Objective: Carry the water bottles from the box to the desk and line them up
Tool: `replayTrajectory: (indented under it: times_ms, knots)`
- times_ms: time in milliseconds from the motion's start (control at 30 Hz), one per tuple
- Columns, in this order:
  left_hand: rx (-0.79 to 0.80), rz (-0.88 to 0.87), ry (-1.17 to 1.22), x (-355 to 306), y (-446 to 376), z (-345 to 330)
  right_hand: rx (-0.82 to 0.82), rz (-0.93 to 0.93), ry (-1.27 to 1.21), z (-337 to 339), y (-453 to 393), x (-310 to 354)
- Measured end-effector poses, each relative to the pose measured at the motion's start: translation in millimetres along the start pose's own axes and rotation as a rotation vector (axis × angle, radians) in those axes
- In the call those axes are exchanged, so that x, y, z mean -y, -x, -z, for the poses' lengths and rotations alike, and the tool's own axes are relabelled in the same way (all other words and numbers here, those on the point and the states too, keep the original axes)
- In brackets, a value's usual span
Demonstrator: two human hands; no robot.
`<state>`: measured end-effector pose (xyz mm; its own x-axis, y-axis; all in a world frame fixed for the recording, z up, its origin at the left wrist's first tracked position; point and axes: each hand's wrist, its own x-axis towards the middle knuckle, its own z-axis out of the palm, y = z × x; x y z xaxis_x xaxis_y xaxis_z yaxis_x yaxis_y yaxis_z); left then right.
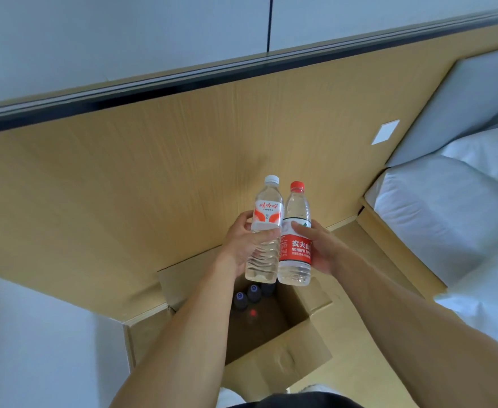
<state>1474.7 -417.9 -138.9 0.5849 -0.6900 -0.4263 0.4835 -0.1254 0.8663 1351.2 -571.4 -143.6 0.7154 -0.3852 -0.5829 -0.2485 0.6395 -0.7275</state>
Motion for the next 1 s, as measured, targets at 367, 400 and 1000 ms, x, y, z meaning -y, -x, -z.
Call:
replayTrajectory:
  times_ms: [367,400,1000]
  knots:
    - [0.171,0.106,-0.055,9,-17,-42,-0.12,0.043,-0.078,39,25,0]
    - [0.189,0.122,-0.056,11,-19,-49,-0.135,0.054,-0.086,46,28,-1]
    - [0.679,0.326,-0.377,83,32,-296,-0.415,0.291,-0.361,233,224,-41]
